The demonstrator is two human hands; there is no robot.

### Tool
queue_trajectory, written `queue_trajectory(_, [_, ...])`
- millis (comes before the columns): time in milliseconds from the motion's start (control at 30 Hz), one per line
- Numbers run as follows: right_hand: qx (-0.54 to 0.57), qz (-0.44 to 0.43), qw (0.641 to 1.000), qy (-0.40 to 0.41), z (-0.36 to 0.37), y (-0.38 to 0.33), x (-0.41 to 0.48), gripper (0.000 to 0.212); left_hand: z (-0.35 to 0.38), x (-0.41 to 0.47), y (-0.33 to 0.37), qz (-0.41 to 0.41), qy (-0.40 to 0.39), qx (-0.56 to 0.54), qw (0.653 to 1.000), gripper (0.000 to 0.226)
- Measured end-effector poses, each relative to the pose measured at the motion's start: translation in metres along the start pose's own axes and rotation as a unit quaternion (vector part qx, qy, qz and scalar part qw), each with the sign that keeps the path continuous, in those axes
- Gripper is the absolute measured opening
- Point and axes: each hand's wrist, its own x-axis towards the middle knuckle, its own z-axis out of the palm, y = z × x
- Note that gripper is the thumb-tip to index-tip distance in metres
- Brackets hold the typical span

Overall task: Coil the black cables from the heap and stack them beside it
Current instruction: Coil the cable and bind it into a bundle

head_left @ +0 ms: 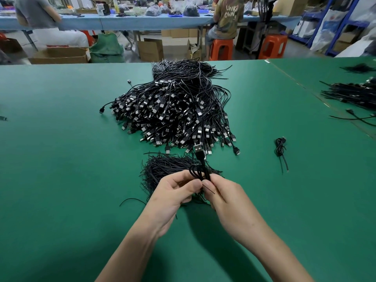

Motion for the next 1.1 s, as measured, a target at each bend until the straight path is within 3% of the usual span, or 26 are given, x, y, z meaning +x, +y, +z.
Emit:
queue_trajectory(133, [0.008,0.011,0.999,-0.036,-0.008,0.002,0.001,0.036,0.003,-0.002,0.002,0.021,-0.050,-0.018,0.998,0.026])
queue_trajectory(333, [0.167,0.066,0.972,-0.151,-0.025,0.001,0.000,0.038,0.008,-0.003,0.007,-0.001,-0.096,-0.007,0.995,0.044])
queue_trajectory(467, [0.220,0.089,0.957,-0.169,-0.026,0.002,0.000,0.036,0.009,-0.001,0.011,-0.011,-0.151,-0.026,0.988,0.037])
queue_trajectory(567, [0.270,0.105,0.939,-0.185,-0.024,0.002,-0.002,0.035,0.012,0.000,0.012,-0.017,-0.142,-0.032,0.989,0.042])
queue_trajectory(833, [0.510,0.148,0.810,-0.250,-0.024,0.006,-0.008,0.016,0.008,0.000,0.014,0.013,-0.107,-0.028,0.994,0.031])
queue_trajectory(967, [0.499,0.138,0.831,-0.205,-0.015,0.007,-0.008,0.018,0.010,0.000,0.011,0.031,-0.072,0.007,0.997,0.017])
queue_trajectory(1100, [0.449,0.144,0.865,-0.174,-0.012,0.009,-0.008,0.021,0.008,-0.001,0.007,0.047,-0.061,0.026,0.997,0.023])
